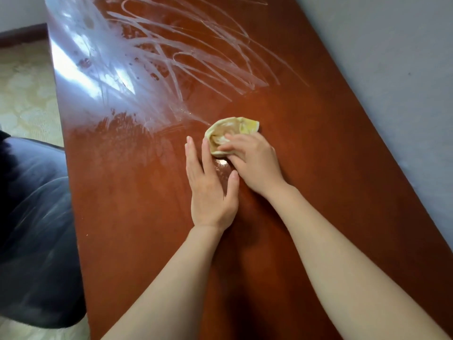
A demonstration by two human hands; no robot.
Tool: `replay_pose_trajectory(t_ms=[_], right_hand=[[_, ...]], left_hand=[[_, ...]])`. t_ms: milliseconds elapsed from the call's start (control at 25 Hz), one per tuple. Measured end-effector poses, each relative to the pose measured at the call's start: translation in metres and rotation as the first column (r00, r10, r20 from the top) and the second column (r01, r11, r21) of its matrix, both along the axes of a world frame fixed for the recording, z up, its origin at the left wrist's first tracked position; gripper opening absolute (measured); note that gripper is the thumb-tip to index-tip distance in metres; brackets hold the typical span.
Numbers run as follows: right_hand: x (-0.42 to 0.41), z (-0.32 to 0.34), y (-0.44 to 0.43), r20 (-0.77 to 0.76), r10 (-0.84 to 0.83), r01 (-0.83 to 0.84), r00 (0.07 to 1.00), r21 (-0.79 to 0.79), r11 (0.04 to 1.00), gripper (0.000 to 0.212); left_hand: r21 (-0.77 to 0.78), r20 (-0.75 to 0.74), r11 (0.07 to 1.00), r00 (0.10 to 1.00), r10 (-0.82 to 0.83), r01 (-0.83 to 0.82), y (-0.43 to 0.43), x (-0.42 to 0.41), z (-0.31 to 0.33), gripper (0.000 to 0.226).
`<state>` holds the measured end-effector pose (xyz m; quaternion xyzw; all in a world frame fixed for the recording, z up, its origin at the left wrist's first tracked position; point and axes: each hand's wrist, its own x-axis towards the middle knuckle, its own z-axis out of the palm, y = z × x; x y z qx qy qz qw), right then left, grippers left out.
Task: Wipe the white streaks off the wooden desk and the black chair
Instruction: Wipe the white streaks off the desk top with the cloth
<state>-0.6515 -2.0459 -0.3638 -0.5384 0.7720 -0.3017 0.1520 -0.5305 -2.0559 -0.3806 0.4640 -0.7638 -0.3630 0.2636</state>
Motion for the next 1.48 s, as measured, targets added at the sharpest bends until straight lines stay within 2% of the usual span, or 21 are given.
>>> replay_pose_trajectory(t_ms=[160,240,480,680,840,960,1080,1200,1360,1480], right_hand=[[0.030,0.002,0.050,-0.039,0.052,-0.050,0.998,0.038,0.998,0.021],[0.047,0.005,0.073,-0.039,0.056,-0.053,0.998,0.071,0.996,0.020],[0.117,0.010,0.139,0.003,-0.023,0.022,1.000,0.147,0.989,0.018],[0.203,0.003,0.191,0.007,-0.155,0.155,0.988,0.068,0.986,0.018],[0.272,-0.003,0.238,-0.007,-0.197,0.198,0.980,0.066,0.978,0.013],[0.312,-0.008,0.275,0.034,-0.149,0.146,0.988,0.076,0.986,0.020],[0.312,-0.006,0.285,0.058,-0.045,0.042,0.997,0.056,0.998,0.018],[0.281,-0.007,0.259,0.072,0.079,-0.083,0.994,0.057,0.995,0.020],[0.254,-0.002,0.193,0.182,0.079,-0.099,0.980,0.101,0.990,0.022],[0.255,0.003,0.140,0.205,0.021,-0.046,0.979,0.117,0.992,0.019]], left_hand=[[0.071,-0.064,0.983,0.985,-0.163,0.167,-0.002,0.029,0.005,0.074],[0.053,-0.003,0.974,0.976,-0.218,0.218,0.007,0.056,0.010,0.070],[0.047,0.134,0.981,0.972,-0.195,0.191,0.056,0.140,0.031,0.061],[0.098,0.264,0.956,0.919,-0.292,0.276,0.081,0.194,0.034,0.056],[0.143,0.289,0.924,0.878,-0.381,0.354,0.104,0.207,0.039,0.055],[0.137,0.301,0.913,0.863,-0.407,0.383,0.119,0.211,0.040,0.054],[0.091,0.341,0.940,0.876,-0.340,0.329,0.125,0.222,0.039,0.054],[0.049,0.424,0.983,0.888,-0.180,0.176,0.116,0.240,0.037,0.059],[0.103,0.493,0.995,0.869,-0.038,-0.015,0.100,0.269,0.032,0.062],[0.222,0.409,0.973,0.912,-0.036,-0.061,0.084,0.281,0.028,0.060]])
